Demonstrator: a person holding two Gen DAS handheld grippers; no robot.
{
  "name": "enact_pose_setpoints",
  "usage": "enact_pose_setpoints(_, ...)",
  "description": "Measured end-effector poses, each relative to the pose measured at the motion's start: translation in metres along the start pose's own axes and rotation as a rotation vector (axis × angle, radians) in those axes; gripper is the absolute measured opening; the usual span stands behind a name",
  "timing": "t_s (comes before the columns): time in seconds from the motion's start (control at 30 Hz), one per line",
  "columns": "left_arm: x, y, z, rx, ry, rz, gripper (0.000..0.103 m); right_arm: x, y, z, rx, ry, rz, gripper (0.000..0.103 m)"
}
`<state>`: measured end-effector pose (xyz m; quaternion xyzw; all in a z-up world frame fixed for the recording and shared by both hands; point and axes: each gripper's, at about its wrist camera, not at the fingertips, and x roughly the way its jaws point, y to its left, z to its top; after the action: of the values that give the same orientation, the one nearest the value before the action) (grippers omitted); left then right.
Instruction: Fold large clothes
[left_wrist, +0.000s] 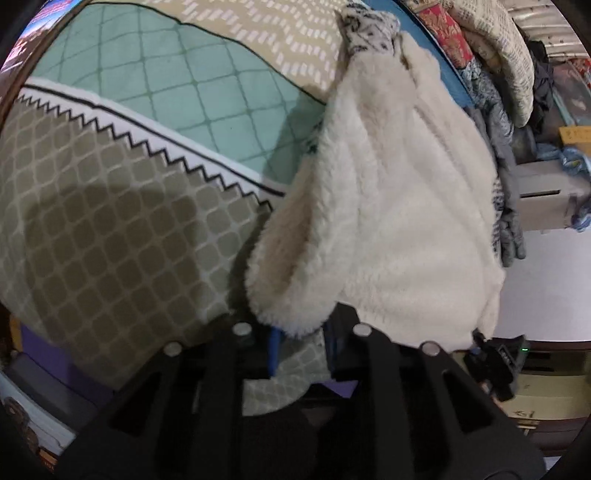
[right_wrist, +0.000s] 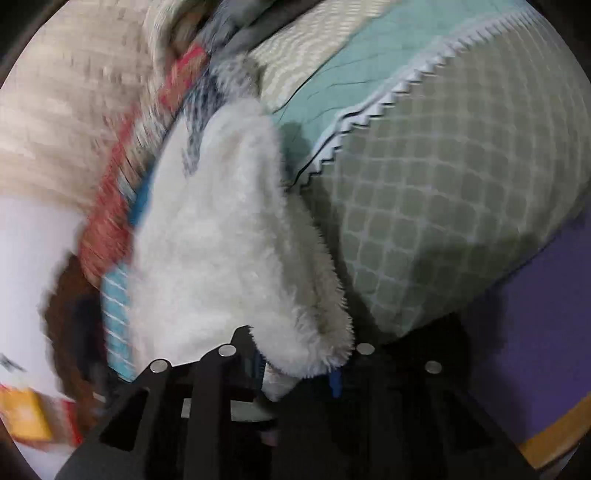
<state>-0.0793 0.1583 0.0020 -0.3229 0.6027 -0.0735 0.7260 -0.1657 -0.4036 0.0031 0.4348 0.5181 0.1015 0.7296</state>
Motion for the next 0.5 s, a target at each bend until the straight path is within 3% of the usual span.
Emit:
enact_pose_setpoints(0.07, -0.018, 0.006, 0.000, 0.020, -0.034, 0.026, 0.036, -0.017, -0.010, 0.004, 0.039, -0.017, 0.033, 0.095)
enact_pose_setpoints(0.1, -0.030, 0.008, 0.000, 0.032, -0.064, 0.041, 0.036, -0.034, -0.018, 0.007, 0.060, -0.059, 0.034, 0.092)
enact_pose_setpoints(0.2, -0.061, 0.018, 0.004, 0.038, -0.131, -0.014, 0.036, -0.070, -0.027, 0.015, 0.087, -0.171, -0.029, 0.083)
enact_pose_setpoints(0.27, -0.076, 0.020, 0.009, 0.041, -0.179, -0.019, 0.036, -0.083, -0.018, 0.027, 0.050, -0.221, -0.078, 0.083)
enact_pose_setpoints(0.43, -0.086, -0.032, 0.050, 0.172, -0.258, 0.070, 0.036, -0.061, 0.053, 0.076, -0.180, -0.214, -0.108, 0.083)
enact_pose_setpoints(0.5, -0.080, -0.069, 0.071, 0.300, -0.298, 0.130, 0.036, -0.032, 0.104, 0.093, -0.338, -0.191, -0.139, 0.083)
